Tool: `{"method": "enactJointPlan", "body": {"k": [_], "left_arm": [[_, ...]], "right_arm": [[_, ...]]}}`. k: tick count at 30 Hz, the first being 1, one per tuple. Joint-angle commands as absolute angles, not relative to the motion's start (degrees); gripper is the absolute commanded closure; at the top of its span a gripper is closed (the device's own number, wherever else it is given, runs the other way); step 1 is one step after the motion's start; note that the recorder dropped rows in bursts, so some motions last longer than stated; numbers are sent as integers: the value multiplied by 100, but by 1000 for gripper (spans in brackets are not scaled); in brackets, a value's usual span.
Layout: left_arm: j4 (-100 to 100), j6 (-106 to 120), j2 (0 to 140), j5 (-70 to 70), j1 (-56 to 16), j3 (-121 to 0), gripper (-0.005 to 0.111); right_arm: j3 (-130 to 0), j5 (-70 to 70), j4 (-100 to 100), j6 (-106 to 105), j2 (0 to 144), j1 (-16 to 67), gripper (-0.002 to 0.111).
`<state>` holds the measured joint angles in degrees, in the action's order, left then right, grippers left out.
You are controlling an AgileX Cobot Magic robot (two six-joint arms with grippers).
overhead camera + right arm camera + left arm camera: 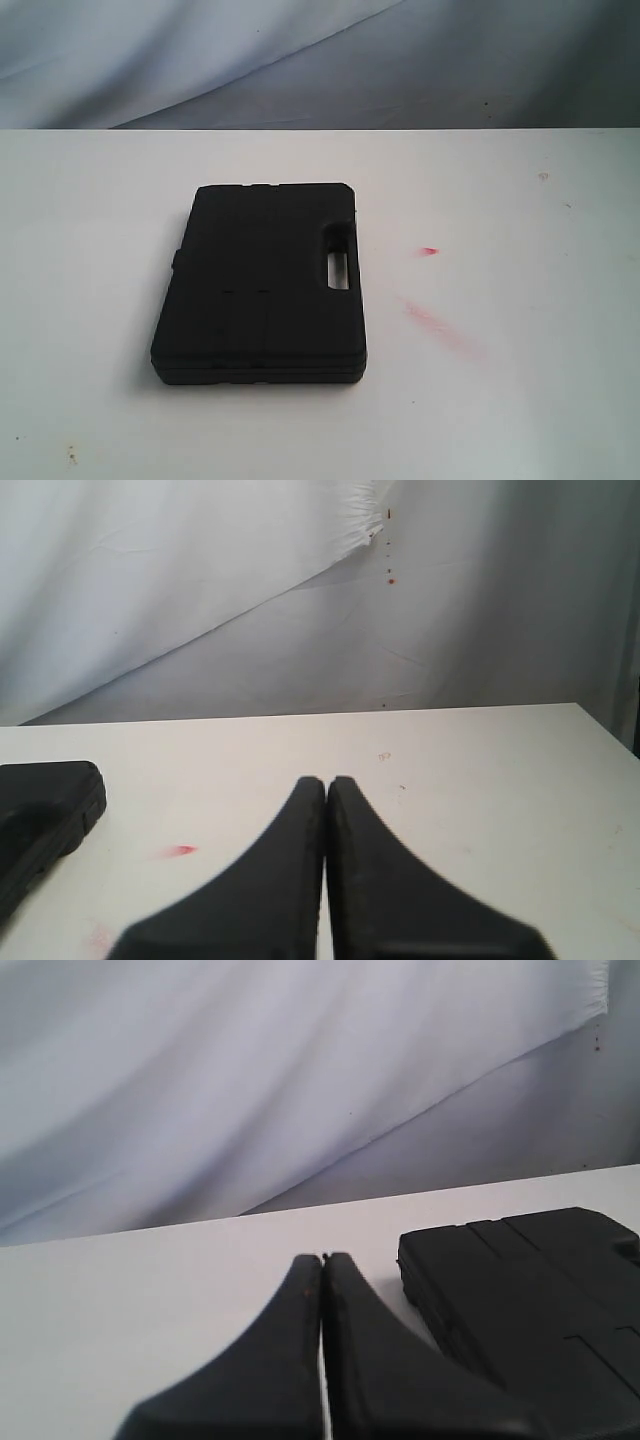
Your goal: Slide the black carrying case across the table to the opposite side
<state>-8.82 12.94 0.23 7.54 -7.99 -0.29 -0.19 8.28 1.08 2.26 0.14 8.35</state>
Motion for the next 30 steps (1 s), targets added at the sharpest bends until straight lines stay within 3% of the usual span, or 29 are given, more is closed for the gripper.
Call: {"method": "enactJointPlan", "body": {"k": [1, 15, 30], "left_arm": [[-1018, 1419, 0, 800, -791, 0, 107], [-1372, 1777, 0, 800, -791, 0, 107], [318, -116, 0, 887, -791, 0, 107]], "right_arm": [[0, 783, 123, 193, 0, 797, 108], [0, 783, 123, 193, 0, 797, 108], [0, 783, 123, 193, 0, 797, 108]]}}
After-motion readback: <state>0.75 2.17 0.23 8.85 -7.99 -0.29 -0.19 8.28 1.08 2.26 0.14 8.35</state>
